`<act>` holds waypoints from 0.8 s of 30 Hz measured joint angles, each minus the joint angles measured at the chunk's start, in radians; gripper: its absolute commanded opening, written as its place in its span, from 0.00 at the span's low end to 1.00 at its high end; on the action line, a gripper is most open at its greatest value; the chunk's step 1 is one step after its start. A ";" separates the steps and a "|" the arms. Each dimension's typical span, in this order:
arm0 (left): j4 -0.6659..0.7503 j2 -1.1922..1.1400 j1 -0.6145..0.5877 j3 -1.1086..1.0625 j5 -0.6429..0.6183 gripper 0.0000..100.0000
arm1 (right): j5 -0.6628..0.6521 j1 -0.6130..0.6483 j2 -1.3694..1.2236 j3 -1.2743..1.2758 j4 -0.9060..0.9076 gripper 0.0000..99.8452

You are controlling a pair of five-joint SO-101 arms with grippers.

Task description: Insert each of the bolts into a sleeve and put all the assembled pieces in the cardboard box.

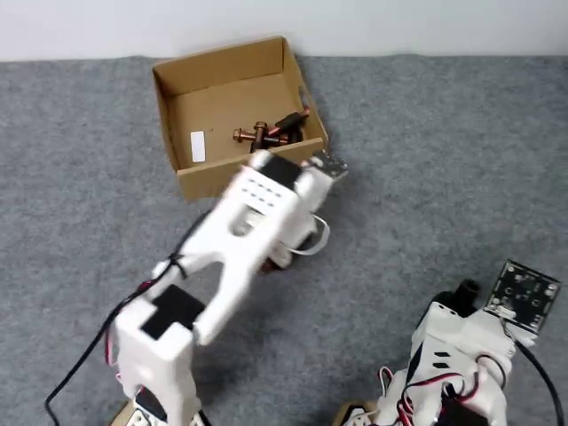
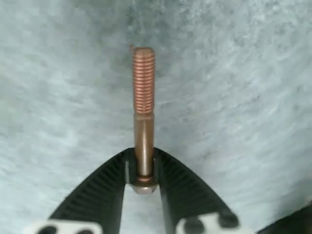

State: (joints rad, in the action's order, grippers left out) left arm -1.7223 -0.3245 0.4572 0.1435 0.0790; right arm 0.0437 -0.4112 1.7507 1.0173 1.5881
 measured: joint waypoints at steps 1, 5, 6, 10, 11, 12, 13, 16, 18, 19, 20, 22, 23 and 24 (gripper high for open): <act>0.000 0.020 -0.023 0.000 0.091 0.01 | 0.000 0.000 0.000 0.000 0.000 0.01; -0.002 0.080 -0.092 0.000 0.485 0.01 | 0.000 0.000 0.000 0.000 0.000 0.01; -0.002 0.087 -0.106 0.000 0.569 0.01 | 0.000 0.000 0.000 0.000 0.000 0.01; -0.002 0.101 -0.140 0.000 0.821 0.01 | 0.000 0.000 0.000 0.000 0.000 0.01; -0.002 0.101 -0.140 0.000 0.881 0.01 | 0.000 0.000 0.000 0.000 0.000 0.01; -0.002 0.101 -0.140 0.000 0.934 0.01 | 0.000 0.000 0.000 0.003 0.000 0.01; -0.002 0.101 -0.138 0.000 0.988 0.01 | 0.000 0.000 0.002 0.008 0.000 0.01; -0.002 0.101 -0.138 0.000 1.106 0.01 | 0.000 0.000 0.002 0.015 0.000 0.01; -0.002 0.101 -0.140 0.000 1.143 0.01 | 0.000 0.000 0.002 0.015 0.000 0.01; -0.002 0.101 -0.140 0.000 1.151 0.01 | 0.000 0.000 0.002 0.015 0.000 0.01; -0.002 0.101 -0.140 -0.003 1.155 0.01 | 0.000 0.000 0.002 0.015 0.000 0.01; -0.002 0.101 -0.140 -0.008 1.157 0.03 | 0.000 0.000 0.002 0.015 0.000 0.01; -0.002 0.101 -0.140 -0.008 1.157 0.05 | 0.000 0.000 0.002 0.015 0.000 0.01; -0.002 0.101 -0.140 -0.008 1.154 0.07 | 0.000 0.000 0.002 0.015 0.000 0.01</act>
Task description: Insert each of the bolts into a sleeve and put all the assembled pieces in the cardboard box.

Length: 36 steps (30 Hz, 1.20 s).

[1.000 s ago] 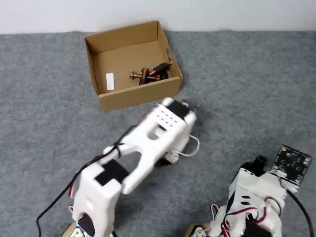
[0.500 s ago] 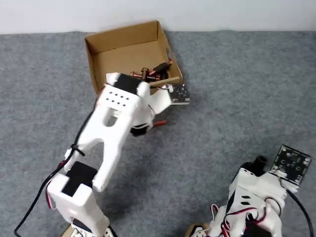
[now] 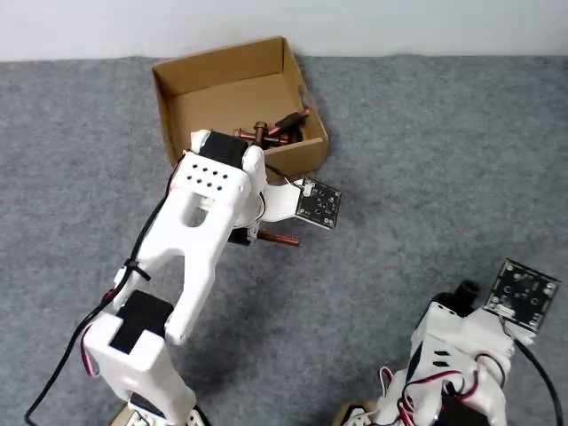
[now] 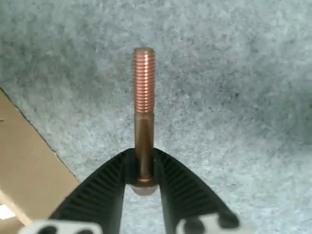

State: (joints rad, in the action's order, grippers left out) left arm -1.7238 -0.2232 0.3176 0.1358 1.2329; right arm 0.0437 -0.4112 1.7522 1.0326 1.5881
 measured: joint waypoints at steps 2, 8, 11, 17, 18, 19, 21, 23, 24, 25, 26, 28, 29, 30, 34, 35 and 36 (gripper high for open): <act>0.000 0.000 -0.006 0.000 -0.058 0.11 | 0.000 0.000 0.000 0.000 0.000 0.01; 0.000 0.009 -0.015 0.000 -0.273 0.13 | 0.000 0.000 0.000 0.000 -0.003 0.01; 0.000 0.009 -0.015 0.006 -0.324 0.13 | 0.000 0.000 0.000 0.000 -0.003 0.01; 0.000 0.009 -0.015 0.109 -0.605 0.13 | 0.000 0.000 0.000 0.000 -0.003 0.01; 0.000 0.009 -0.015 0.123 -0.674 0.11 | 0.000 0.000 0.000 0.000 -0.003 0.01; 0.000 0.009 -0.015 0.133 -0.743 0.09 | 0.000 0.000 0.000 0.000 -0.003 0.01; 0.000 0.009 -0.015 0.141 -0.873 0.04 | 0.000 0.000 0.000 0.000 -0.003 0.01; 0.000 0.009 -0.015 0.143 -0.997 0.01 | 0.000 0.000 0.000 0.000 -0.003 0.01; 0.000 0.009 -0.015 0.143 -1.057 0.01 | 0.000 0.000 0.000 0.000 -0.003 0.01; 0.000 0.009 -0.015 0.137 -1.120 0.01 | 0.000 0.000 0.000 0.000 -0.003 0.01; 0.000 0.011 -0.015 0.124 -1.177 0.01 | 0.000 0.000 0.000 0.000 -0.003 0.01; 0.000 0.011 -0.015 0.092 -1.287 0.01 | 0.000 0.000 0.000 0.000 -0.003 0.01; 0.000 0.011 -0.014 0.080 -1.352 0.01 | 0.000 0.000 0.000 0.000 -0.003 0.01; 0.000 0.011 -0.009 0.069 -1.421 0.01 | 0.000 0.000 0.000 0.000 -0.003 0.01; 0.000 0.011 0.008 0.000 -1.745 0.01 | 0.000 0.000 0.000 0.003 -0.003 0.01; 0.000 0.011 0.009 -0.015 -1.829 0.01 | 0.000 0.000 0.000 0.003 -0.003 0.01; 0.000 0.011 0.009 -0.031 -1.916 0.01 | 0.000 0.000 0.000 0.003 -0.003 0.01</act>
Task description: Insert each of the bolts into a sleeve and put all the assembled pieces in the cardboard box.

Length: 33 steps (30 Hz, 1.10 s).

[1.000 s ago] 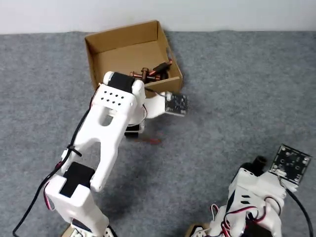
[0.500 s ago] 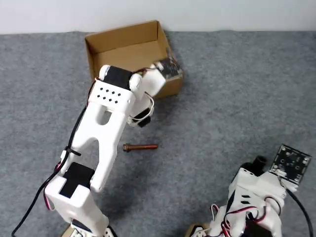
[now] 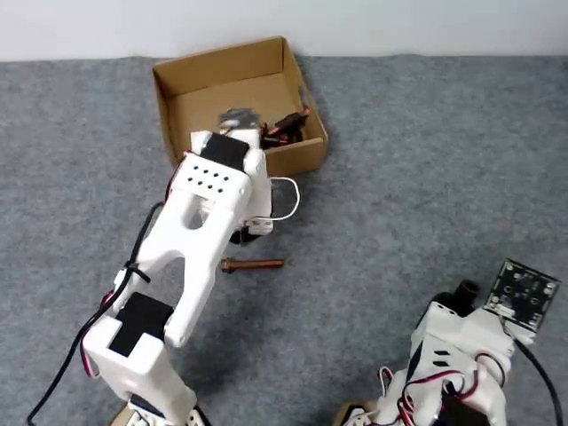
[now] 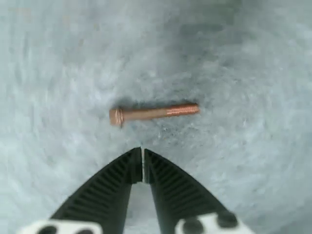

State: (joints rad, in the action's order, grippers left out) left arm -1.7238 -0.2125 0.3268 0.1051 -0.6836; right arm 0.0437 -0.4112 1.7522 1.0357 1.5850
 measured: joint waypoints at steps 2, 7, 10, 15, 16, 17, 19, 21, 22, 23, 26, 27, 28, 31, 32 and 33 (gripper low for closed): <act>0.000 0.000 0.000 -0.014 -0.155 0.01 | 0.000 0.000 0.000 0.000 0.000 0.01; 0.000 -0.008 0.000 -0.017 -0.347 0.04 | 0.000 0.000 0.000 0.000 0.000 0.01; 0.000 -0.058 -0.011 -0.017 -0.356 0.14 | 0.000 0.000 0.000 0.000 0.000 0.01; 0.000 -0.157 -0.014 -0.017 -0.358 0.25 | 0.000 0.000 0.000 0.000 0.000 0.01; 0.000 -0.169 -0.014 -0.017 -0.358 0.25 | 0.000 0.000 0.000 0.000 0.000 0.01; 0.000 -0.180 -0.014 -0.017 -0.358 0.25 | 0.000 0.000 0.000 0.000 0.000 0.01; 0.000 -0.199 -0.014 -0.017 -0.358 0.25 | 0.000 0.000 0.000 0.000 0.000 0.01; 0.000 -0.218 -0.014 -0.017 -0.358 0.25 | 0.000 0.000 0.000 0.000 0.000 0.01; 0.002 -0.226 -0.014 -0.017 -0.358 0.25 | 0.000 0.000 0.000 0.000 0.000 0.01; 0.003 -0.235 -0.015 -0.017 -0.358 0.25 | 0.000 0.000 0.000 0.000 0.000 0.01; 0.018 -0.273 -0.015 -0.017 -0.358 0.25 | 0.000 0.000 0.000 0.000 0.000 0.01; 0.025 -0.288 -0.015 -0.017 -0.358 0.25 | 0.000 0.000 0.000 0.000 0.000 0.01; 0.031 -0.298 -0.015 -0.017 -0.358 0.25 | 0.000 0.000 0.000 0.000 0.000 0.01; 0.055 -0.310 -0.029 -0.015 -0.358 0.25 | 0.000 0.000 0.000 0.000 0.000 0.01; 0.064 -0.316 -0.038 -0.011 -0.358 0.25 | 0.000 0.000 0.000 0.000 0.000 0.01; 0.068 -0.318 -0.048 -0.006 -0.358 0.25 | 0.000 0.000 0.000 0.000 0.000 0.01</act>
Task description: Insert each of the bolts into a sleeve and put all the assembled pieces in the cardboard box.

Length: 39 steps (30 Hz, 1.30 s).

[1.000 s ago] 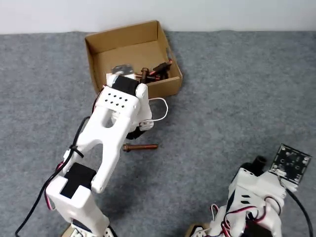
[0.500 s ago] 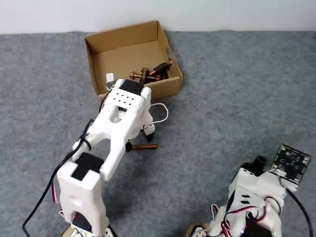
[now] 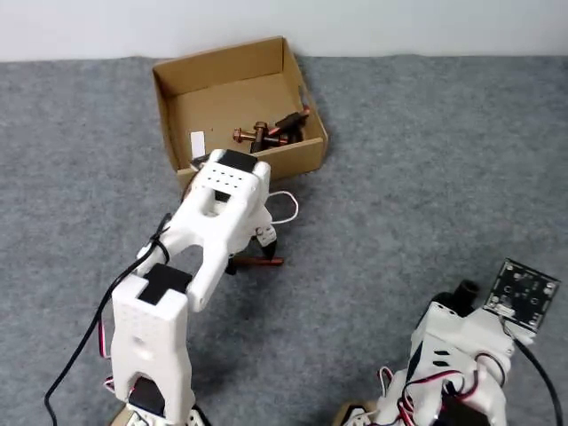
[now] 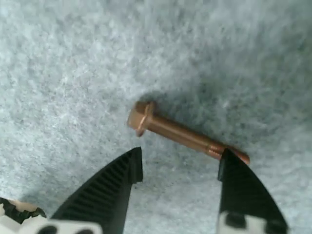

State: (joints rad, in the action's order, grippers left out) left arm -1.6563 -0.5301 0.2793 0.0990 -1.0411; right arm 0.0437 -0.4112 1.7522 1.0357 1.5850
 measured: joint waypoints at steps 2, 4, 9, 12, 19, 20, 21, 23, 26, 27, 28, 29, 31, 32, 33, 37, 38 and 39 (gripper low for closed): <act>0.021 -0.002 -0.020 0.003 0.000 0.25 | 0.000 0.000 0.000 0.000 0.000 0.01; 0.034 -0.009 -0.041 0.002 0.000 0.25 | 0.000 0.000 0.000 0.000 0.000 0.01; 0.052 -0.009 -0.074 0.002 0.000 0.25 | 0.000 0.000 0.000 0.000 0.000 0.01; 0.078 -0.009 -0.094 0.002 0.000 0.25 | 0.000 0.000 0.000 0.000 0.000 0.01; 0.104 -0.009 -0.098 0.002 0.000 0.25 | 0.000 0.000 0.000 0.000 0.000 0.01; 0.091 -0.009 -0.086 0.002 0.000 0.25 | 0.000 0.000 0.000 0.000 0.000 0.01; 0.078 -0.009 -0.072 0.002 0.000 0.25 | 0.000 0.000 0.000 0.000 0.000 0.01; 0.061 -0.009 -0.051 0.002 0.000 0.25 | 0.000 0.000 0.000 0.000 0.000 0.01; 0.058 -0.009 -0.048 0.002 0.000 0.25 | 0.000 0.000 0.000 0.000 0.000 0.01; 0.060 -0.009 -0.054 0.002 0.000 0.25 | 0.000 0.000 0.000 0.000 0.000 0.01; 0.063 -0.009 -0.063 0.002 0.000 0.25 | 0.000 0.000 0.000 0.000 0.000 0.01; 0.077 -0.009 -0.078 0.002 0.000 0.25 | 0.000 0.000 0.000 0.000 0.000 0.01; 0.112 -0.009 -0.117 0.002 0.000 0.25 | 0.000 0.000 0.000 0.000 0.000 0.01; 0.141 -0.009 -0.135 0.002 0.000 0.25 | 0.000 0.000 0.000 0.000 0.000 0.01; 0.166 -0.009 -0.155 0.002 0.000 0.25 | 0.000 0.000 0.000 0.000 0.000 0.01; 0.221 -0.009 -0.181 0.002 0.006 0.25 | 0.000 0.000 0.000 0.006 0.000 0.01; 0.221 -0.009 -0.178 0.002 0.012 0.25 | 0.000 0.000 0.000 0.006 0.000 0.01; 0.216 -0.009 -0.173 0.002 0.018 0.25 | 0.000 0.000 0.000 0.006 0.000 0.01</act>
State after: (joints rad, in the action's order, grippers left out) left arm -1.4400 -0.5393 0.1059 0.1005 -1.0226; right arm 0.0437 -0.4112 1.7522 1.0418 1.5850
